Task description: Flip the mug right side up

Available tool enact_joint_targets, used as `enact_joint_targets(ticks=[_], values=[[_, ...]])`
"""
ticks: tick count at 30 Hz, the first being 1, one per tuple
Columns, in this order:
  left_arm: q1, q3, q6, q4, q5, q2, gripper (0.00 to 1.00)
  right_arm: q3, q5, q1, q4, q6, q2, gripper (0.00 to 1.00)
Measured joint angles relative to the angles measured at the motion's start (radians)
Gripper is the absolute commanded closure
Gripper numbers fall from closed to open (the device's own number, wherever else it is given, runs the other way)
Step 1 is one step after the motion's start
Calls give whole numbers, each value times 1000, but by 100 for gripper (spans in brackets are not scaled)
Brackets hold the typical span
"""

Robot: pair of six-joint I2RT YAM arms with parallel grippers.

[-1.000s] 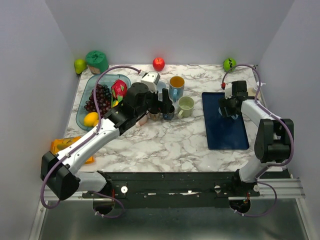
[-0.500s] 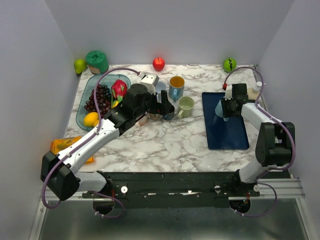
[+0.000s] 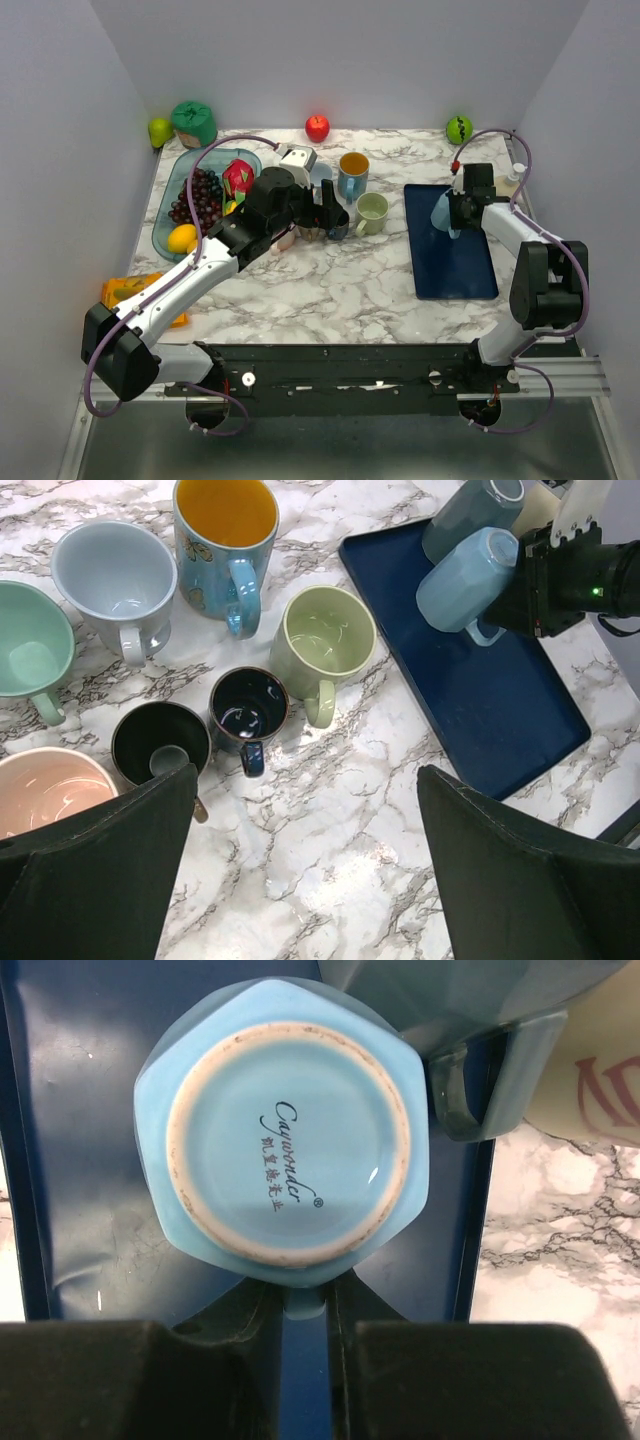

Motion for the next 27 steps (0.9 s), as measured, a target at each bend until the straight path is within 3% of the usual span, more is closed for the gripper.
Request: enact_joint_targets(ticks=[12, 27], values=[[1, 0, -11, 9, 17, 0, 1, 5, 2, 7, -2, 82, -5, 99], [2, -11, -45, 36, 55, 0, 1, -45, -186, 9, -84, 321, -273, 99]])
